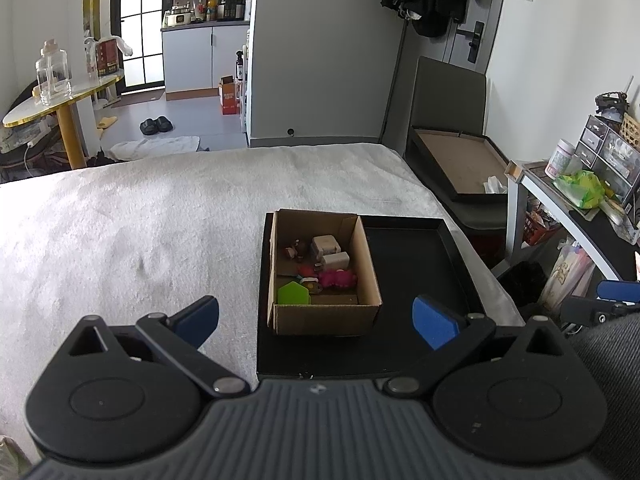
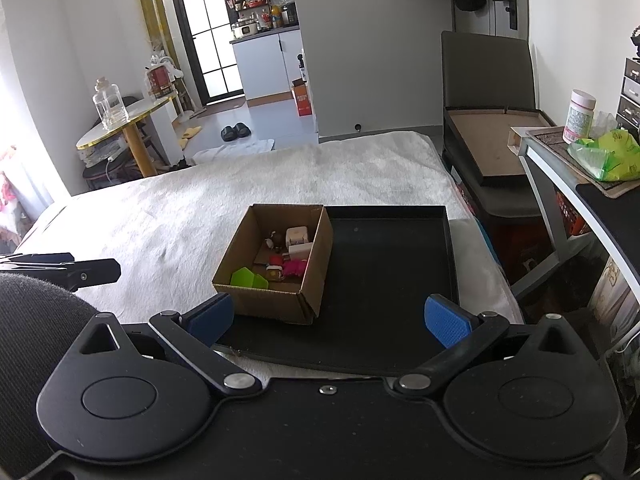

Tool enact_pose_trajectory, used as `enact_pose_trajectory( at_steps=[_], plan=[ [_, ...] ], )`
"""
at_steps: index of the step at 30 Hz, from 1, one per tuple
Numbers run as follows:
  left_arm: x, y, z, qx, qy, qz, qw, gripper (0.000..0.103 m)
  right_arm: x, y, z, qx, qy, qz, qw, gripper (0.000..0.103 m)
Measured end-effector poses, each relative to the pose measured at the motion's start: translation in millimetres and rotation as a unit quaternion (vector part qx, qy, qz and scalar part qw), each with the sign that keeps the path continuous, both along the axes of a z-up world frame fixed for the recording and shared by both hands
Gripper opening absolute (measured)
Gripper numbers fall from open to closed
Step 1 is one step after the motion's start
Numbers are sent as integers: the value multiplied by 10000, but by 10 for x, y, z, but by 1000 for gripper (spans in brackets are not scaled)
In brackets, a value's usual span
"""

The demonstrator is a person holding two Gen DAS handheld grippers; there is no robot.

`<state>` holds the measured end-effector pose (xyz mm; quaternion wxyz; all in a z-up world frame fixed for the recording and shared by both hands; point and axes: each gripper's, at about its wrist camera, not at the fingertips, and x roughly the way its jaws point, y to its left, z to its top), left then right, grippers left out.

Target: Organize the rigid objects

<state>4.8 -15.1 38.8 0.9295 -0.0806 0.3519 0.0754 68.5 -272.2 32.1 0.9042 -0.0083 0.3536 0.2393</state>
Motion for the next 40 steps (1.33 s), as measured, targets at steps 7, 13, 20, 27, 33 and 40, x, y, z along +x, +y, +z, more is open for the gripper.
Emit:
enact_pose_trajectory(
  at_steps=[7,13,20,27,33,40],
  plan=[
    [-12,0,14,40,4,4,10000,102,-2,10,5,2,-6,5,10000,103],
    [-6,-21,30,72,36,9,10000,102,-8,20,14,-33,-28,7,10000,103],
    [0,-37,41,95,53,11,9999,102,-12,23,19,-21,-17,10,10000,103],
    [2,-48,44,138,47,20,9999,102,-7,18,16,12,13,13,10000,103],
    [-7,-44,45,140,54,25,9999,102,1,14,10,18,24,9,10000,103],
    [-15,-49,45,165,65,31,9998,102,5,13,6,28,32,11,10000,103]
  ],
)
